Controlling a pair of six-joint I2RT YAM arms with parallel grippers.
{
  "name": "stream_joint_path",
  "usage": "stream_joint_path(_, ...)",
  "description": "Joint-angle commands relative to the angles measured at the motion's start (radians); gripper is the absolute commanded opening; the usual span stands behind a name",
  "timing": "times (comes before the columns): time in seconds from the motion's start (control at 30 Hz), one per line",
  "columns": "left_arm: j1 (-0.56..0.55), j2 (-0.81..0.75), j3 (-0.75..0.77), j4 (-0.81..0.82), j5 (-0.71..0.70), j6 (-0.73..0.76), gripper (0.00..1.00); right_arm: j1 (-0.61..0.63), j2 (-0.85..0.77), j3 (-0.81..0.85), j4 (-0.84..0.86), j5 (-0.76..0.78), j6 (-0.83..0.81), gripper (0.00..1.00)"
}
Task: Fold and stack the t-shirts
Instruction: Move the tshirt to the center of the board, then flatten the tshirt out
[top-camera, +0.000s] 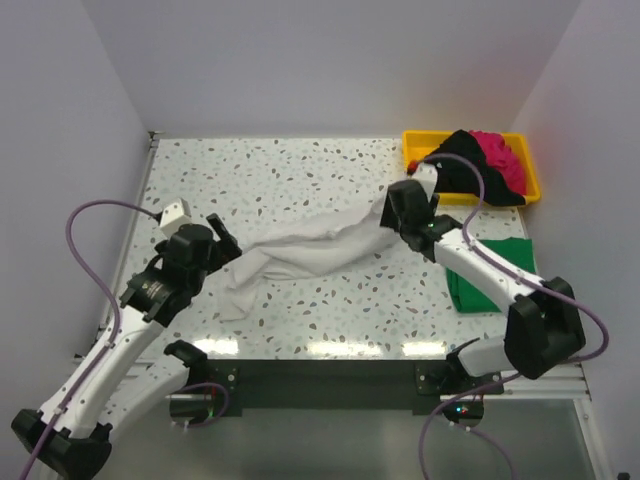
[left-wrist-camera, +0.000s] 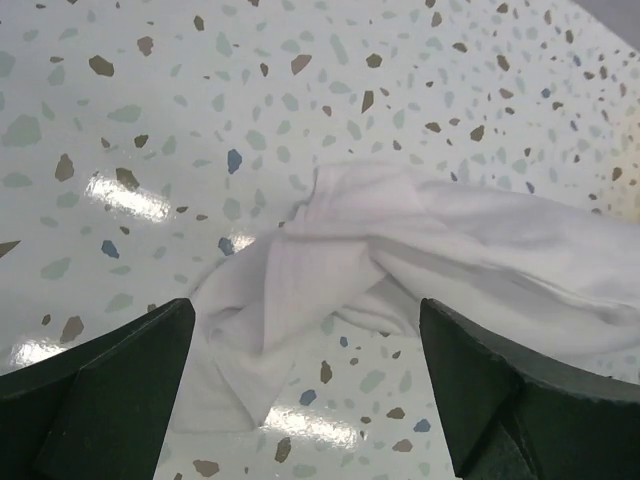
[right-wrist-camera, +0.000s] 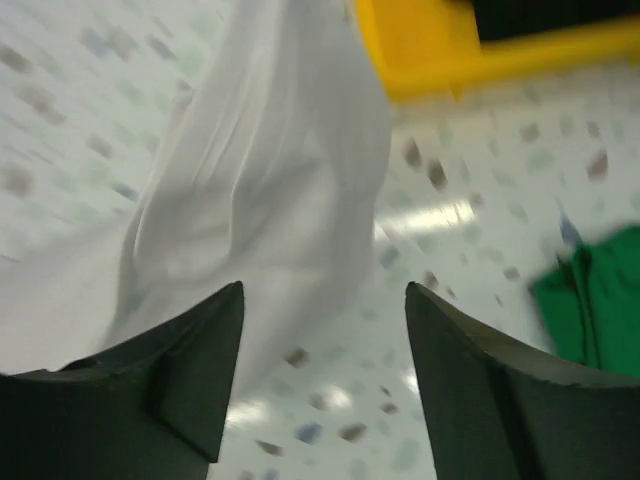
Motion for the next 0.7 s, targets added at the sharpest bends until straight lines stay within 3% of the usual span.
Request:
stream_joint_path(0.0, 0.002, 0.098, -0.017, -0.011, 0.009, -0.023, 1.0, -0.033, 0.028, -0.227, -0.091, 0.019, 0.24, 0.71)
stream_joint_path(0.13, 0.002, 0.173, -0.049, 0.004, 0.076, -0.01, 1.0, -0.052, 0.091, -0.189, -0.259, 0.09, 0.253, 0.93)
stream_joint_path(0.2, 0.002, 0.198, -0.069, 0.041, 0.098, -0.01, 1.0, -0.052, 0.103, -0.166, -0.272, 0.084, 0.223, 0.96)
stream_joint_path(0.47, 0.008, 0.326, -0.032, 0.224, 0.184, 0.077, 1.0, -0.052, 0.042, -0.184, -0.151, -0.075, 0.101, 0.99)
stream_joint_path(0.67, 0.023, 0.565, 0.055, 0.302, 0.198, 0.099, 0.96, -0.053, 0.057, -0.177, -0.092, -0.188, 0.104, 0.99)
